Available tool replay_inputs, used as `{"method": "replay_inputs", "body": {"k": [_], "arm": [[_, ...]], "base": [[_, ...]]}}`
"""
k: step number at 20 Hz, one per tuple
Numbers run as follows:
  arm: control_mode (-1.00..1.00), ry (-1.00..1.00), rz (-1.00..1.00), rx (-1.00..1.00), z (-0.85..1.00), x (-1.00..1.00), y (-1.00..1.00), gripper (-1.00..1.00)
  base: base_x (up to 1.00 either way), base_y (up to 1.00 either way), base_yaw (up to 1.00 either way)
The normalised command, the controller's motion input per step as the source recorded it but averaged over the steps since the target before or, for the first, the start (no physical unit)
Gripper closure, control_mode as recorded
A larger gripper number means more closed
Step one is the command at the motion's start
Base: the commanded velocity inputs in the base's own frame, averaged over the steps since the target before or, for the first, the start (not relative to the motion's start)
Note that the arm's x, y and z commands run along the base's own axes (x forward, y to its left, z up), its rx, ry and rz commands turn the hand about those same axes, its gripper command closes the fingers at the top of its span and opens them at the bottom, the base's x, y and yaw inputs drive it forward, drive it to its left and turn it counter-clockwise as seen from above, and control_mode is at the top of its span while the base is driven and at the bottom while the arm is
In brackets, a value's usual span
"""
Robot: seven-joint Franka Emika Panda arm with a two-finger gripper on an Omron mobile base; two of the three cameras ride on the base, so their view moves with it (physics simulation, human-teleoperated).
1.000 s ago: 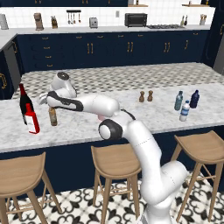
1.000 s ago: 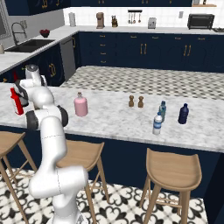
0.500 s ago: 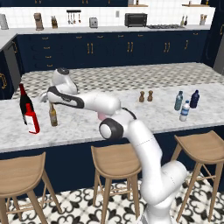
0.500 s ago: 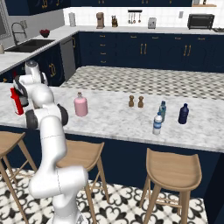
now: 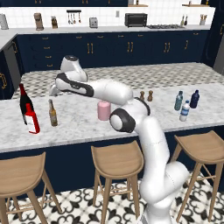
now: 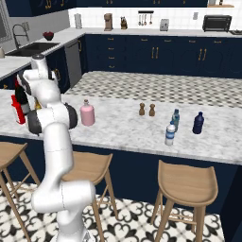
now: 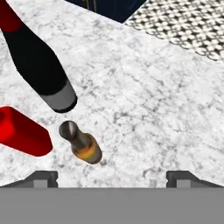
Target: Move the plastic bottles in the middle to the plastics group, and the glass bottles in the middle to the glass group.
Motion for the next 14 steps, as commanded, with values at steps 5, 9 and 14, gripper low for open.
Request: {"method": "replay_inputs", "body": {"k": [5,9,14], "arm": [[-1.00,-0.02,-0.08,0.01,0.00,-0.41,-1.00,-1.00],[-1.00,-0.06,-0.11,0.02,0.00,-0.26,-1.00,-1.00],[-1.00,-0.03,-0.18,0.01,0.00,-0.22,-0.95,-1.00]], "base": [[0.00,0.00,0.00],[0.00,0.00,0.00],[0.00,0.00,0.00]]}}
